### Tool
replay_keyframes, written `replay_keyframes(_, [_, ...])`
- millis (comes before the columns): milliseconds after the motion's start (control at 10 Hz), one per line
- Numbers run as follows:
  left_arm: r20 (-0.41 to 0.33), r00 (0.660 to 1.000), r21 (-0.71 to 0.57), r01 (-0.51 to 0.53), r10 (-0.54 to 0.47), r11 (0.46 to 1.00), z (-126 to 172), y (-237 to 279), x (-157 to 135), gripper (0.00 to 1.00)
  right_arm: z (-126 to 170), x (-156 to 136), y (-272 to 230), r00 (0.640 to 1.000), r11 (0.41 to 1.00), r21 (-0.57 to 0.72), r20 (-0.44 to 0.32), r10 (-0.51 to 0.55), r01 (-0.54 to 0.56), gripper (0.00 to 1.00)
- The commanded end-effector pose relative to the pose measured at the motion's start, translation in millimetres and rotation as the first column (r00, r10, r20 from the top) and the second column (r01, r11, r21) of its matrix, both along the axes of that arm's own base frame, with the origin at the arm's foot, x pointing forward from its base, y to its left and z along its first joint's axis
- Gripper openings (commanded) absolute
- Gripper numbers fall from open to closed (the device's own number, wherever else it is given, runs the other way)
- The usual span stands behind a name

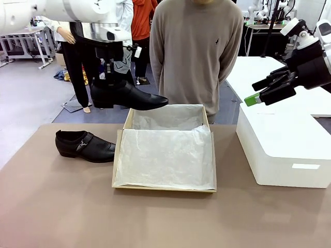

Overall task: Pack the shoes into the box.
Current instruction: Place one shoe of the Shoes into the Shoes Box.

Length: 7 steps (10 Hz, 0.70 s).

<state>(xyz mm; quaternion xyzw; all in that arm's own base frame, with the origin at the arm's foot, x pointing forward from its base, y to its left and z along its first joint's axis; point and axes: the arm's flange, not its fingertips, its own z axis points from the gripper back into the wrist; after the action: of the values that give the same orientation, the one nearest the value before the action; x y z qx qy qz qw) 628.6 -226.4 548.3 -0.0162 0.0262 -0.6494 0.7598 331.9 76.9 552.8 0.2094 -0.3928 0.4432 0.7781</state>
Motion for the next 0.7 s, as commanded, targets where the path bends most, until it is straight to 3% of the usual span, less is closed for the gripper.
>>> replay_keyframes(0, [0.032,0.999,0.012,0.041,-0.042,0.999,13.1,-20.9,15.7,0.00,0.1,1.7,0.1,1.000,1.000,0.012,0.011,0.015,-0.015,1.00])
replay_keyframes(300, [0.074,0.990,-0.014,0.124,-0.123,0.992,-3.5,-50.0,18.4,0.00,0.1,1.7,0.1,1.000,1.000,0.012,0.011,0.015,-0.015,1.00])
replay_keyframes(600, [0.061,0.977,-0.043,0.207,-0.204,0.977,-14.7,-70.4,20.0,0.00,0.1,1.7,0.1,1.000,1.000,0.012,0.011,0.015,-0.015,1.00])
